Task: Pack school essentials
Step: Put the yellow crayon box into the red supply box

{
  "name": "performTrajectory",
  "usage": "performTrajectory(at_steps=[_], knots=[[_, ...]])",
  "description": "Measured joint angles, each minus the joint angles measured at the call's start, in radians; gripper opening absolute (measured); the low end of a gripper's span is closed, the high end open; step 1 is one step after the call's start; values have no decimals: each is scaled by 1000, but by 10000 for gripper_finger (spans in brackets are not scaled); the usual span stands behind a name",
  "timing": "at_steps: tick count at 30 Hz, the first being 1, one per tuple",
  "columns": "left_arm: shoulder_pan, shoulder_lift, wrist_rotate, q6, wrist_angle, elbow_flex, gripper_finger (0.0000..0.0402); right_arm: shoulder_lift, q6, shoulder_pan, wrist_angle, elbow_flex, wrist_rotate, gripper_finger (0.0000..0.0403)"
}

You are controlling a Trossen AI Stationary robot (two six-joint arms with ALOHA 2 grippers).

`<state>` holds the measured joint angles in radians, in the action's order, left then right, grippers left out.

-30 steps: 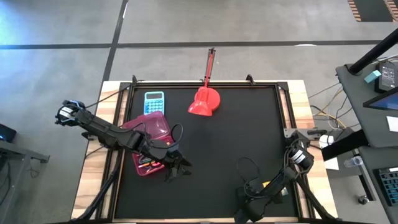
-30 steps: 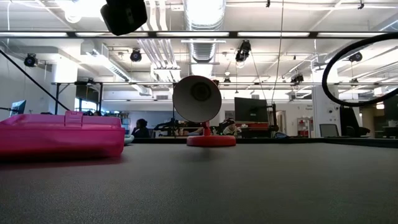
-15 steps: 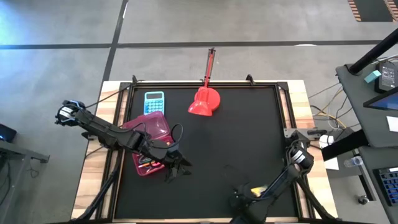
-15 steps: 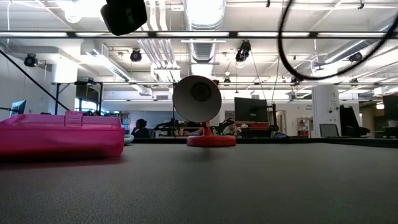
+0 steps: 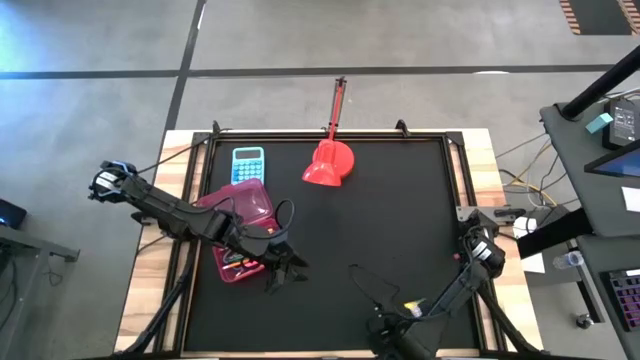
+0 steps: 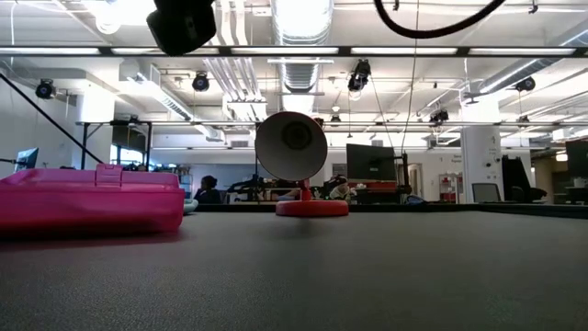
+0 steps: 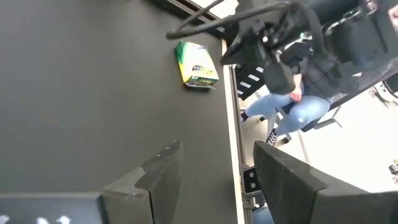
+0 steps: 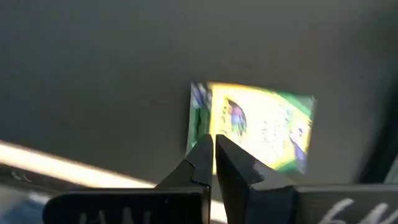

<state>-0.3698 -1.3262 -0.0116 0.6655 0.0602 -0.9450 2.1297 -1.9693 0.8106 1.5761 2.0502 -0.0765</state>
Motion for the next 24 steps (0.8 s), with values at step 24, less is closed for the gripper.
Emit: performTrajectory(at_steps=[24], knots=[[-51, -216, 67, 15, -336, 0, 180, -9, 527, 48, -5, -156, 395, 168]])
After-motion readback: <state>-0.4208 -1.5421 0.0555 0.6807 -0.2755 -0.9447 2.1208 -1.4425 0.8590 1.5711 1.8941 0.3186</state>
